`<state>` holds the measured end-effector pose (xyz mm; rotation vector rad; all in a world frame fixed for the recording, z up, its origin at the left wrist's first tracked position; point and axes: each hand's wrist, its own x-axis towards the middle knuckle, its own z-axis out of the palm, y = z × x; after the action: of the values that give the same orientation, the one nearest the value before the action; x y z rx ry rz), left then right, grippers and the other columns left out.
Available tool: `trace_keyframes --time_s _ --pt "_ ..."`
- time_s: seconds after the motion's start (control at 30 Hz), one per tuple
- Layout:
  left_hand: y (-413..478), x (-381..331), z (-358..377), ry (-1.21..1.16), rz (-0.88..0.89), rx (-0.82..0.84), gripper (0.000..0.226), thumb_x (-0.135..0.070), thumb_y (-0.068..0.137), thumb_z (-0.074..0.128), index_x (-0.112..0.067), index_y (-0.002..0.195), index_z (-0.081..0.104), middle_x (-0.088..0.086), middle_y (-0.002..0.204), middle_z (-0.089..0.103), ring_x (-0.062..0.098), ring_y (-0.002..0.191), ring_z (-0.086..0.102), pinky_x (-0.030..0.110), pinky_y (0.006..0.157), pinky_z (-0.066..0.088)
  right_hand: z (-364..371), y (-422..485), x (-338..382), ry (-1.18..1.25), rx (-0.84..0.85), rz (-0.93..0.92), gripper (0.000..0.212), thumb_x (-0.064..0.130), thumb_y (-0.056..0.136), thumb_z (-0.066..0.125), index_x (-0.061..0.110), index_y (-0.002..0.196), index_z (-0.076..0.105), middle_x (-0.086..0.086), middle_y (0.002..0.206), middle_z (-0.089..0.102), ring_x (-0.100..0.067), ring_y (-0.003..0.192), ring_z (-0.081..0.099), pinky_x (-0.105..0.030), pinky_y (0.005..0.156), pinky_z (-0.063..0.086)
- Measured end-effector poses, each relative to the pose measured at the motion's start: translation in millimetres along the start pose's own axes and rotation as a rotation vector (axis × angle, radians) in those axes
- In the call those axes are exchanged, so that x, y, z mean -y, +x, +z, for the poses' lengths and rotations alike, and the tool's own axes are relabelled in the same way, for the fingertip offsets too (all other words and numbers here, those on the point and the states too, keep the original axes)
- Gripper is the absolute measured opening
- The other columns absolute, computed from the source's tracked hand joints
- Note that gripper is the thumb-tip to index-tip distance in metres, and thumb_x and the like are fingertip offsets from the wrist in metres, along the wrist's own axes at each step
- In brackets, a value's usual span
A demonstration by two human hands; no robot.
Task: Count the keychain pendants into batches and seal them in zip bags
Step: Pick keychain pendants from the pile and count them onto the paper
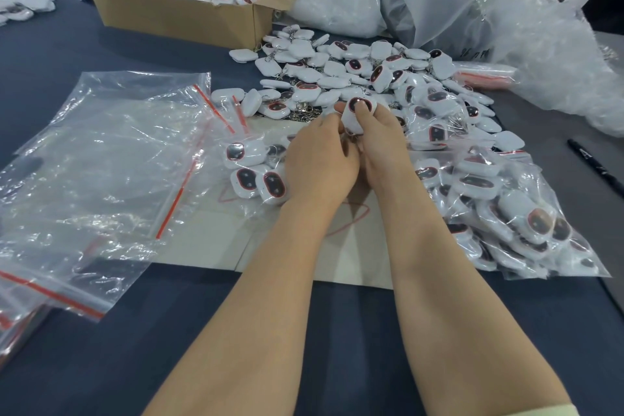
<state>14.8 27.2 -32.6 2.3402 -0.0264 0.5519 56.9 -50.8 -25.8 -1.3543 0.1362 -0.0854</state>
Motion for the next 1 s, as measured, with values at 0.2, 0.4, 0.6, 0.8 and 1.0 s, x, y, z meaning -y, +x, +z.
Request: trace_keyframes --time_s 0.2,0.4,0.6,0.8,1.0 --pt "-0.1 1.0 0.5 -0.005 0.002 -0.003 0.018 -0.020 0.085 0.051 -0.012 0.100 0.057 0.005 0.100 0.062 0.026 0.094 0.055 0.034 0.073 0.038 0.1 -1.7 0.9 0.018 0.035 -0.037 0.014 0.008 0.100 0.046 0.006 0.099 0.060 -0.009 0.098 0.067 -0.021 0.088 0.062 -0.039 0.091 0.051" --pt "0.3 1.6 1.1 0.007 0.010 -0.004 0.020 -0.021 0.086 0.051 -0.012 0.103 0.058 0.005 0.102 0.062 0.026 0.095 0.055 0.033 0.073 0.037 1.0 -2.3 1.4 -0.025 0.011 0.014 0.020 0.005 0.098 0.048 -0.004 0.113 0.059 -0.013 0.105 0.066 -0.022 0.093 0.062 -0.038 0.090 0.052" --pt "0.1 1.3 1.7 0.005 0.012 -0.010 0.026 -0.021 0.087 0.051 -0.014 0.111 0.058 0.002 0.105 0.062 0.023 0.097 0.056 0.033 0.074 0.039 2.1 -5.9 3.7 -0.053 -0.011 0.013 0.011 0.007 0.094 0.056 0.001 0.101 0.063 -0.019 0.104 0.065 -0.027 0.093 0.061 -0.048 0.093 0.050" --pt "0.6 1.3 2.3 0.009 -0.004 -0.001 0.021 -0.022 0.086 0.051 -0.013 0.103 0.059 0.003 0.103 0.062 0.024 0.095 0.055 0.033 0.074 0.039 0.8 -8.1 4.5 -0.158 -0.001 -0.003 0.031 -0.009 0.092 0.046 -0.010 0.121 0.054 -0.024 0.116 0.064 -0.026 0.095 0.062 -0.041 0.088 0.052" --pt "0.8 0.1 0.6 0.013 0.000 0.005 0.024 -0.021 0.087 0.050 -0.013 0.109 0.058 0.004 0.105 0.062 0.025 0.097 0.056 0.034 0.076 0.040 0.6 -11.9 4.4 -0.219 0.015 -0.088 0.024 -0.005 0.092 0.052 -0.004 0.116 0.056 -0.019 0.116 0.066 -0.024 0.097 0.063 -0.040 0.089 0.052"
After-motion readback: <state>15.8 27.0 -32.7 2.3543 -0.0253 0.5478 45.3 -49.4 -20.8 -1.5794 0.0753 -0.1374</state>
